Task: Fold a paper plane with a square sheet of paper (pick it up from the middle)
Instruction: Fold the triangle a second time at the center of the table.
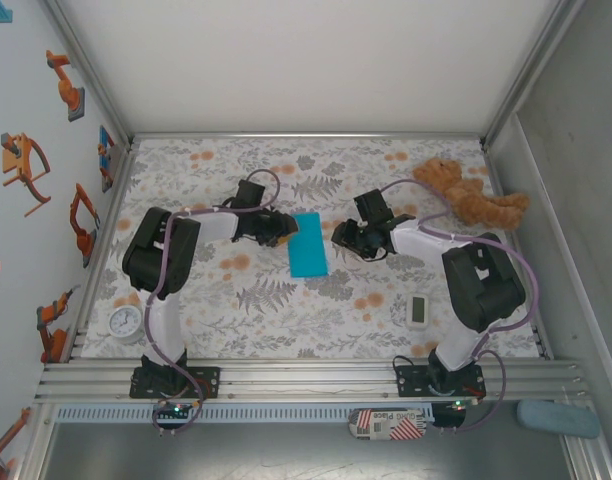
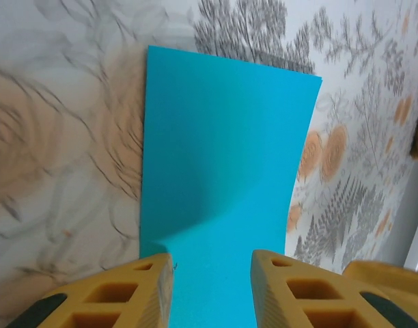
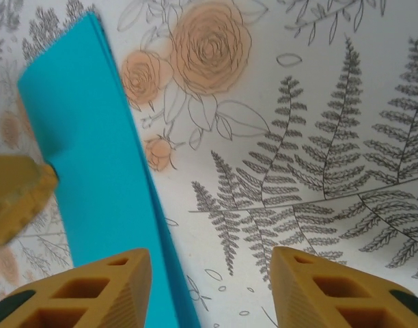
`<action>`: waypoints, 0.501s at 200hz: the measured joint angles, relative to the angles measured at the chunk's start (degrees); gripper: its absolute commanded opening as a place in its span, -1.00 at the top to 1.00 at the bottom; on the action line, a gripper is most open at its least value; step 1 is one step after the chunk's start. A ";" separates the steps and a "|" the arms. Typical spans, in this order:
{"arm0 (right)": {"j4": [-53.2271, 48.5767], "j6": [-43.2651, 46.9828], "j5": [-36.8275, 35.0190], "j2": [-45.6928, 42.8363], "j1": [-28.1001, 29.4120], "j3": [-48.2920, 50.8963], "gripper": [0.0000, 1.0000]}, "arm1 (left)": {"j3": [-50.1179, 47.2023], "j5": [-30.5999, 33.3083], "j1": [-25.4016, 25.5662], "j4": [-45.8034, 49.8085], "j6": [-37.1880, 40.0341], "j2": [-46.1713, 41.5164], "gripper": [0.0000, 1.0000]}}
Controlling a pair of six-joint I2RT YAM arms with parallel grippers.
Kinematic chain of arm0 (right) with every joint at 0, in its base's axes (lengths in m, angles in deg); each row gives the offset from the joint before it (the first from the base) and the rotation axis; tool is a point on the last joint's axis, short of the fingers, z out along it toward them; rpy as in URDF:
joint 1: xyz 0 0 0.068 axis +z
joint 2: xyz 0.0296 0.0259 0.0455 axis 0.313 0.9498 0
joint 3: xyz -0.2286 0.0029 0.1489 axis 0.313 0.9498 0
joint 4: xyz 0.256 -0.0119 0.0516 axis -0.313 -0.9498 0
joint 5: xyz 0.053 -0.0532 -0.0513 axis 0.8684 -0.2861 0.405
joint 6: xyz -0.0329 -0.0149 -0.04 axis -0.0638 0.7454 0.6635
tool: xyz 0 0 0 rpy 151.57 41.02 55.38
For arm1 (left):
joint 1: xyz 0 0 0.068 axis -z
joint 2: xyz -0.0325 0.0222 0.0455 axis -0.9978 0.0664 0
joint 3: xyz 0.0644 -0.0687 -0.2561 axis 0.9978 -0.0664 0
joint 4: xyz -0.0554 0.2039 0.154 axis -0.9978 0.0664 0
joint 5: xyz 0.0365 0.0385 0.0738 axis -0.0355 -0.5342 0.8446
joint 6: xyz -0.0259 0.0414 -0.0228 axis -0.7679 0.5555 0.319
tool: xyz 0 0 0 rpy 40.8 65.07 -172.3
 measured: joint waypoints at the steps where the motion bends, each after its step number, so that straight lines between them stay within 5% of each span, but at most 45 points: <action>1: 0.04 0.02 0.04 -0.04 0.00 0.09 0.13 | 0.07 0.07 -0.04 0.02 0.04 0.02 0.29; 100: 12.07 -9.14 10.86 -3.54 0.28 11.17 0.24 | 0.20 -0.44 0.57 2.45 0.79 -5.81 0.34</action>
